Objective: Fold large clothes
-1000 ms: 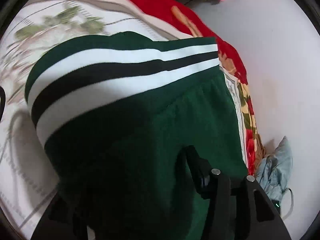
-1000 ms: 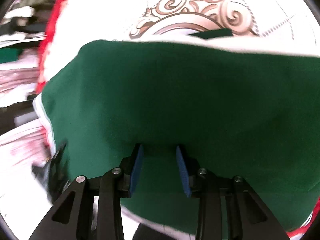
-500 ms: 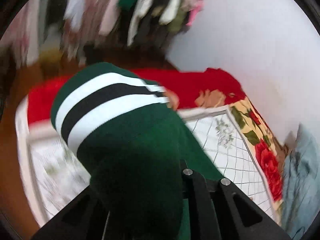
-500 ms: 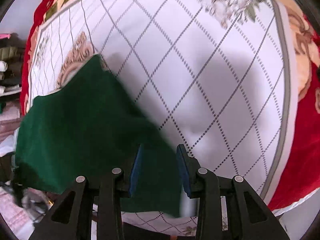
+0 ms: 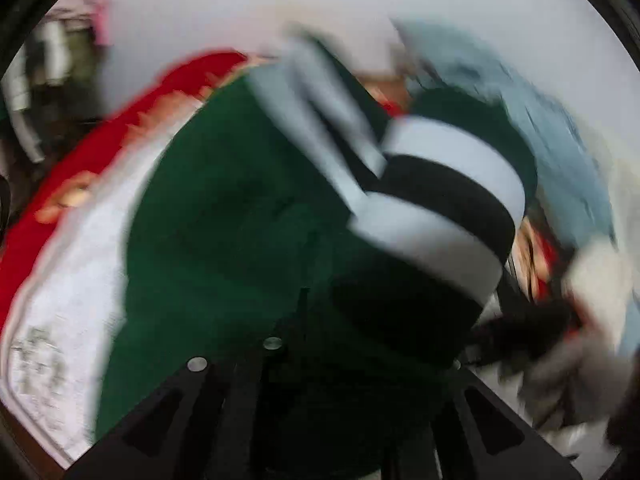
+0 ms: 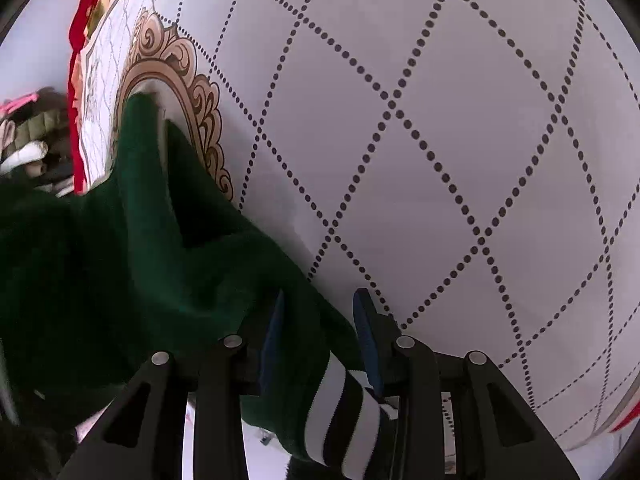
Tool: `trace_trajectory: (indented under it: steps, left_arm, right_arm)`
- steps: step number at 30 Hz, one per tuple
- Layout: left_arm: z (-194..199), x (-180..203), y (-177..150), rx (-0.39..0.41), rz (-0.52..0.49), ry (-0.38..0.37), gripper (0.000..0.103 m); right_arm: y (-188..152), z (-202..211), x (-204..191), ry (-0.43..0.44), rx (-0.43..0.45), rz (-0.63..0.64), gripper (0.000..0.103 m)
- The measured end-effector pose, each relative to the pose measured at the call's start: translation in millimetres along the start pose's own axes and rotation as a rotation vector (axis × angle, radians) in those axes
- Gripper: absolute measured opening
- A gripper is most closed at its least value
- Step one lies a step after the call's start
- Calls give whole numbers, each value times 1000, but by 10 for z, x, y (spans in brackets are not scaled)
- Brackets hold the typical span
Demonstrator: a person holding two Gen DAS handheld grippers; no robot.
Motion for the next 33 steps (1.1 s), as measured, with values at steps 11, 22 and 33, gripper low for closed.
trace_trajectory:
  steps: [11,22,33]
  left_arm:
    - [-355,262,-481,-186,-160,89,12]
    - [67,116,-797,-295,-28,34,94]
    - [375,-361,-630,-270,95,247,94]
  right_arm:
    - [-196,641,421,-62,121,31,51]
    - [-673,1163,81,281,86,73,68]
    - [-522,-81,-897,279,-70,55,34]
Point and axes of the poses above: each gripper's, at about its wrist camera, not at the fingertips, and z roughly against the way its jaws point, x to its right, y to its top, the point moved 9 cm from there along -z, roughly the way its jaws point, and after that the axes turned 2 degrees about -x, right-handed, at the moved point
